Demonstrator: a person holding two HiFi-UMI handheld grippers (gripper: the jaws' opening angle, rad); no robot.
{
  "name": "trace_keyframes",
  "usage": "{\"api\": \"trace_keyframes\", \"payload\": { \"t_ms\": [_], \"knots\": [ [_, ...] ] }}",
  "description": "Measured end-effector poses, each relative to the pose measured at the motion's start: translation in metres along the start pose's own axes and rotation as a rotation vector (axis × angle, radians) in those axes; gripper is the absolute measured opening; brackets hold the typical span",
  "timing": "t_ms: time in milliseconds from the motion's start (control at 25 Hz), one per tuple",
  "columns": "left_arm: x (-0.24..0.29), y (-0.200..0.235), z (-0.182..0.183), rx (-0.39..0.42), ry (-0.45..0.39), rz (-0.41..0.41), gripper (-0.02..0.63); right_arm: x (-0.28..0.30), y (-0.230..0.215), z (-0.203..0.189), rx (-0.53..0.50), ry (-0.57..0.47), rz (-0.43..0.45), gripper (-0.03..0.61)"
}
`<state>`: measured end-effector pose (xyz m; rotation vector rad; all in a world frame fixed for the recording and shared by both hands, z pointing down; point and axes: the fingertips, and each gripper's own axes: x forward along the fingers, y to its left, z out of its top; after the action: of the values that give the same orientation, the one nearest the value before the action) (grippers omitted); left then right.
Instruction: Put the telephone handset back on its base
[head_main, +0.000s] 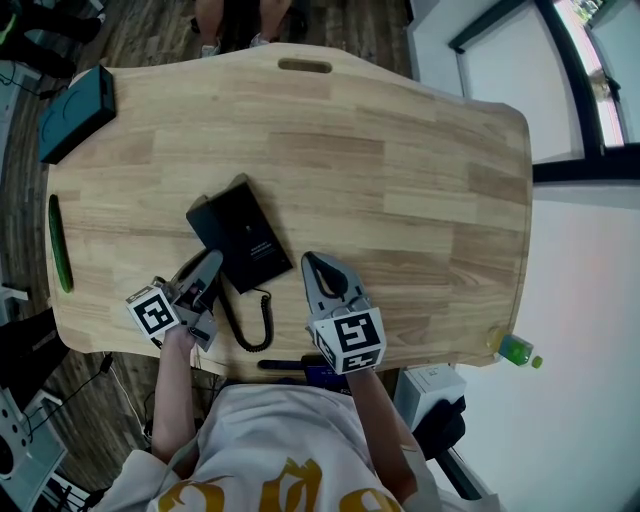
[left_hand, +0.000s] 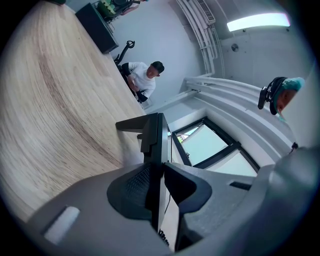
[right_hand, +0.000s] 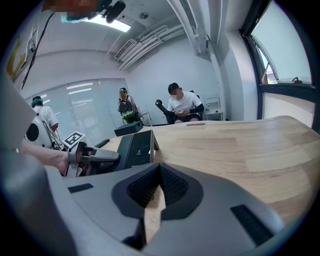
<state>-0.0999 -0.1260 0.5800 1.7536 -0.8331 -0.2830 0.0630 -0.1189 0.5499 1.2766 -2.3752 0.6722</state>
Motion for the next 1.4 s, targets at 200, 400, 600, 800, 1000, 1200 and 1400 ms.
{"api": "trace_keyframes", "payload": {
  "t_ms": [200,400,600,800,1000,1200,1400],
  "knots": [
    [-0.001,0.001,0.001,-0.003,-0.006,0.028,0.074,-0.001,0.001,0.007,0.004,-0.018,-0.008,0.005],
    [0.0,0.001,0.001,0.06,-0.002,0.091,0.074,-0.007,0.004,0.016,0.004,-0.039,-0.015,0.005],
    [-0.01,0.005,0.009,0.096,-0.058,0.154,0.074,-0.02,0.008,0.028,-0.021,-0.076,-0.042,0.005],
    [-0.022,-0.006,0.012,0.218,-0.064,0.21,0.074,-0.034,0.012,0.038,-0.04,-0.112,-0.061,0.005],
    [-0.032,-0.026,0.011,0.404,-0.034,0.246,0.048,-0.047,0.02,0.045,-0.053,-0.143,-0.075,0.005],
    [-0.036,-0.056,0.006,0.574,-0.016,0.241,0.003,-0.061,0.027,0.043,-0.061,-0.161,-0.091,0.005],
    [-0.041,-0.077,0.005,0.688,-0.029,0.243,0.003,-0.073,0.033,0.047,-0.083,-0.196,-0.114,0.005]
  ]
}}
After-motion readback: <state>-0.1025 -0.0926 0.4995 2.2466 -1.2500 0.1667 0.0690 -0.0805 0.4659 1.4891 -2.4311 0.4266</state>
